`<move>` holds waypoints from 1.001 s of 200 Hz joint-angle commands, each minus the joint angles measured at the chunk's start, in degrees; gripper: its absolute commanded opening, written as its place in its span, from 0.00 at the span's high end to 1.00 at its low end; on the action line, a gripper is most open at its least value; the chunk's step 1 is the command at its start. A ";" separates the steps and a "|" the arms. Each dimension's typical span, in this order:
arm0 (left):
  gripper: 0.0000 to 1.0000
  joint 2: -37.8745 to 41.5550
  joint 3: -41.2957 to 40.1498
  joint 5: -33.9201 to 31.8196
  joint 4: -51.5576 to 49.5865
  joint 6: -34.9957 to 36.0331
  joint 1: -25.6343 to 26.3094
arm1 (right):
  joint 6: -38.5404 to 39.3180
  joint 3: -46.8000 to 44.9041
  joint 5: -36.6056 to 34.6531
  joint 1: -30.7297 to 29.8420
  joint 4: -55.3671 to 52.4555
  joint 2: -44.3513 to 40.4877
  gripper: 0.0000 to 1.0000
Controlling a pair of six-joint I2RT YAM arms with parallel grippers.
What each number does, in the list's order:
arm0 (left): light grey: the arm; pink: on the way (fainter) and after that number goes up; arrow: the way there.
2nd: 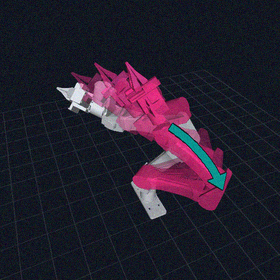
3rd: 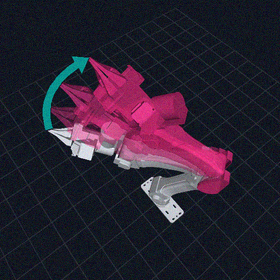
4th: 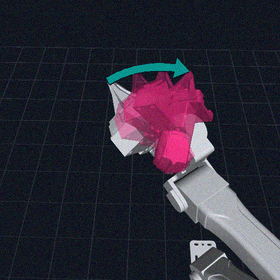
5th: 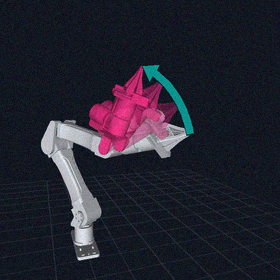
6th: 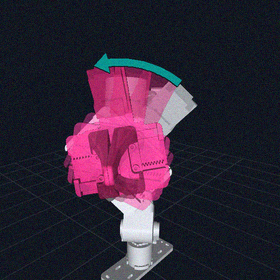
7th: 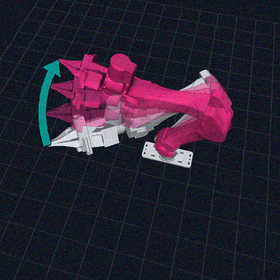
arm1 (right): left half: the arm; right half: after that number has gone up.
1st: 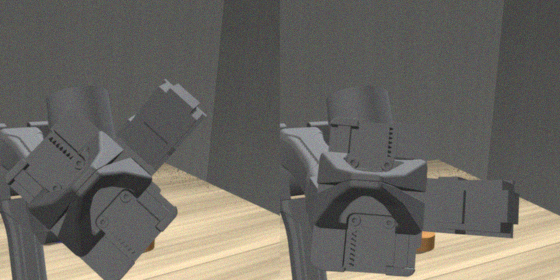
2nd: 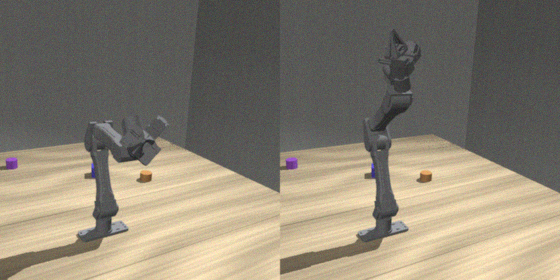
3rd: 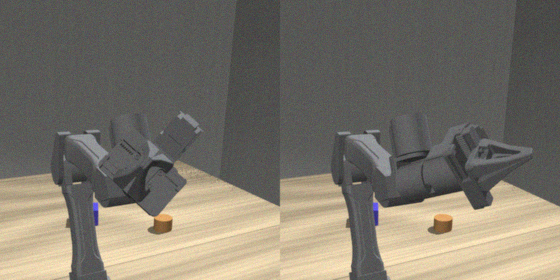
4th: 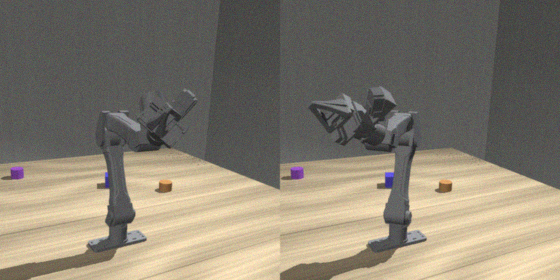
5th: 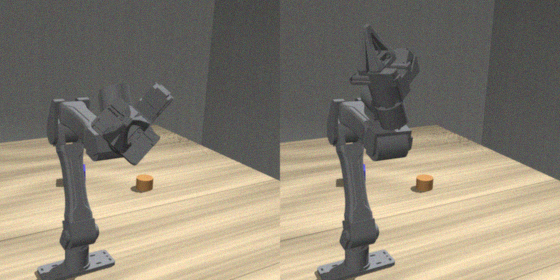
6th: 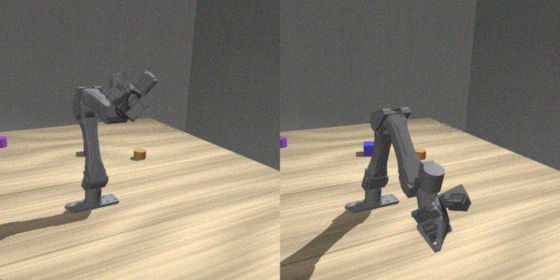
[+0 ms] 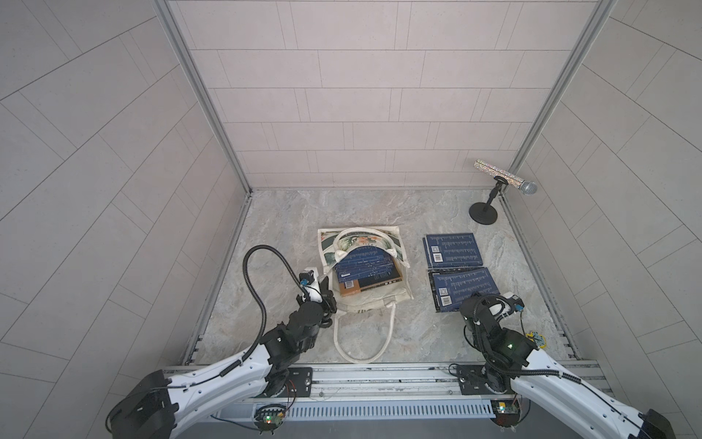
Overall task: Take out the books from the canvas bag
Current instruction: Place the book on the book.
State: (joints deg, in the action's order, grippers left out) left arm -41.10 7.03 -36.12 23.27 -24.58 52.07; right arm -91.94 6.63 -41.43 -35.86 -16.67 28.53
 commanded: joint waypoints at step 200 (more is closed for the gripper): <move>1.00 -0.88 1.04 0.52 -0.34 1.01 -0.48 | 4.95 5.81 16.23 10.37 -10.33 4.38 0.00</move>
State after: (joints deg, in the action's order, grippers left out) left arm -41.52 7.05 -35.88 23.33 -24.43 52.07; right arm -87.07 9.65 -26.02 -26.06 -18.72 33.41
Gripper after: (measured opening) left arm 0.063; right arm 0.972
